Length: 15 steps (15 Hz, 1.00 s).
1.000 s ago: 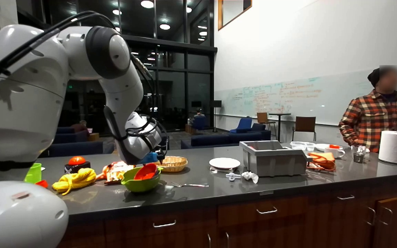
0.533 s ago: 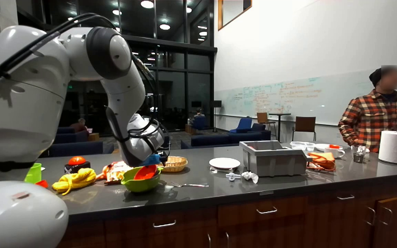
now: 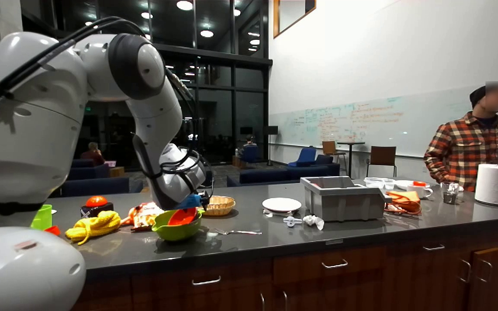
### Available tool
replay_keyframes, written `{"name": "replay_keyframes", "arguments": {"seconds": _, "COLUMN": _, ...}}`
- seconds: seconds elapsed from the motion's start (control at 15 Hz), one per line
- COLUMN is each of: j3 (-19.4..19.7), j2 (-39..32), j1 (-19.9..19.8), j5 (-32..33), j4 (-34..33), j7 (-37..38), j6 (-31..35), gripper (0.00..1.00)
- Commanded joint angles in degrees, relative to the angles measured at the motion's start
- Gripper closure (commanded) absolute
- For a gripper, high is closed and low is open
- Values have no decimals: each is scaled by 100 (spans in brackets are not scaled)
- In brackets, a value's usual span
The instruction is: Pick up the red bowl and blue bowl from the green bowl and place them on the table
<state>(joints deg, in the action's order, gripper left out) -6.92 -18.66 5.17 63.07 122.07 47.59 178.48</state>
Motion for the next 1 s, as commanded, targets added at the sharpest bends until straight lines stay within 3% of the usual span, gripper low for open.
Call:
{"name": "replay_keyframes", "arguments": {"seconds": 0.0, "j3": 62, "j2": 41, "j1": 51, "j5": 127, "j4": 63, "j7": 24, "j6": -48, "gripper": 40}}
{"name": "replay_keyframes", "arguments": {"seconds": 0.47, "j3": 45, "j2": 60, "j1": 55, "j5": 118, "j4": 78, "j7": -8, "j6": -109, "gripper": 97}}
{"name": "replay_keyframes", "arguments": {"seconds": 0.93, "j3": 54, "j2": 69, "j1": 75, "j5": 137, "j4": 86, "j7": -63, "j6": -124, "gripper": 98}}
